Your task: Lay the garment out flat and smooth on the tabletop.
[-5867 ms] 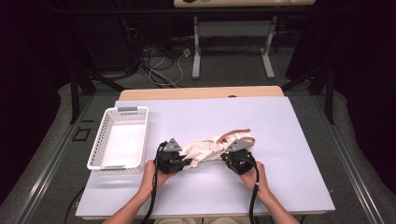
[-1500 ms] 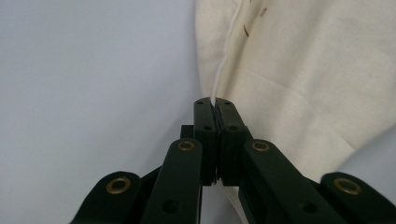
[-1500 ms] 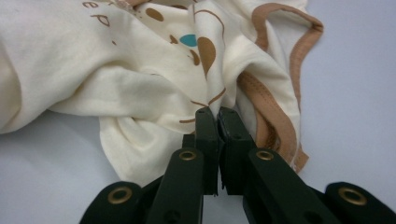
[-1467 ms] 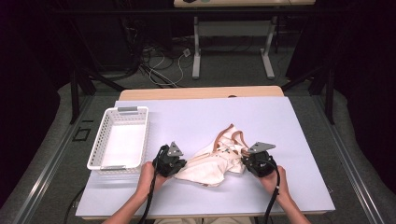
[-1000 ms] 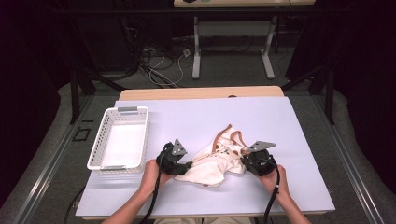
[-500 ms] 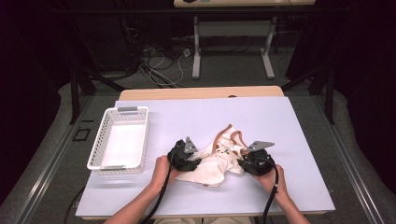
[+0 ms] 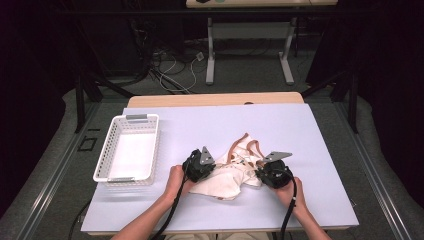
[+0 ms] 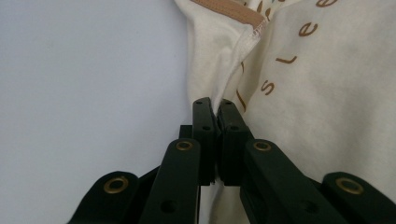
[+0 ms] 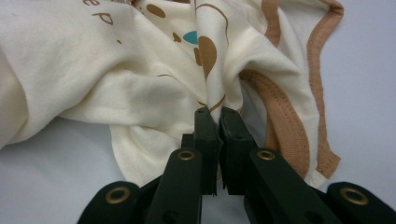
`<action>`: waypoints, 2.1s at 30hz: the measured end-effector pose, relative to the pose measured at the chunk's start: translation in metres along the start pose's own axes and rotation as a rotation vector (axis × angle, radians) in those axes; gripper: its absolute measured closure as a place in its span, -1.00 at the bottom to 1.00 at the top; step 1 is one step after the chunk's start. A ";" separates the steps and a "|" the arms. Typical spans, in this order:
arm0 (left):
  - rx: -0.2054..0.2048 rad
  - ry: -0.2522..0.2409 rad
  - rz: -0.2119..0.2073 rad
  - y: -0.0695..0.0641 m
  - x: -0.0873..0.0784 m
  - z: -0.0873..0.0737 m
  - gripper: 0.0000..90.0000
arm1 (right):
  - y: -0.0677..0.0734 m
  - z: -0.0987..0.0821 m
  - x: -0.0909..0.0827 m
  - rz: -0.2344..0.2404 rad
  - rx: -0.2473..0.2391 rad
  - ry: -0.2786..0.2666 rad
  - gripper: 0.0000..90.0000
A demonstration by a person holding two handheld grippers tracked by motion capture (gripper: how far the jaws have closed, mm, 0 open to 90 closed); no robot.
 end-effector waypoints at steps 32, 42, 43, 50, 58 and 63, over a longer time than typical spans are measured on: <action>-0.083 0.047 -0.011 0.007 -0.027 -0.015 0.96 | 0.000 -0.001 -0.010 -0.007 -0.021 0.026 0.95; -0.068 0.132 -0.045 0.001 -0.032 -0.021 0.93 | 0.000 -0.004 -0.008 0.008 -0.014 0.054 0.78; -0.084 0.117 -0.028 0.002 -0.032 -0.020 0.82 | -0.002 -0.003 -0.008 0.006 -0.024 0.052 0.73; -0.113 0.049 0.003 0.012 -0.016 -0.007 -0.13 | -0.002 0.000 -0.009 0.008 -0.008 0.016 0.39; -0.016 0.041 0.054 0.000 -0.006 -0.002 0.35 | 0.006 0.000 -0.001 0.013 -0.050 0.032 0.74; -0.064 0.017 0.037 0.003 -0.007 -0.004 0.77 | 0.004 0.000 -0.004 0.014 -0.045 0.025 0.90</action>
Point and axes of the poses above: each handheld gripper's, and its own axes: x roughly forward along the jaws, z roughly out of its top, y roughly to its left, the point moved 5 cm from there along x, roughly forward along the jaws, and after that the axes turned 12 degrees about z, right-handed, at the moved point
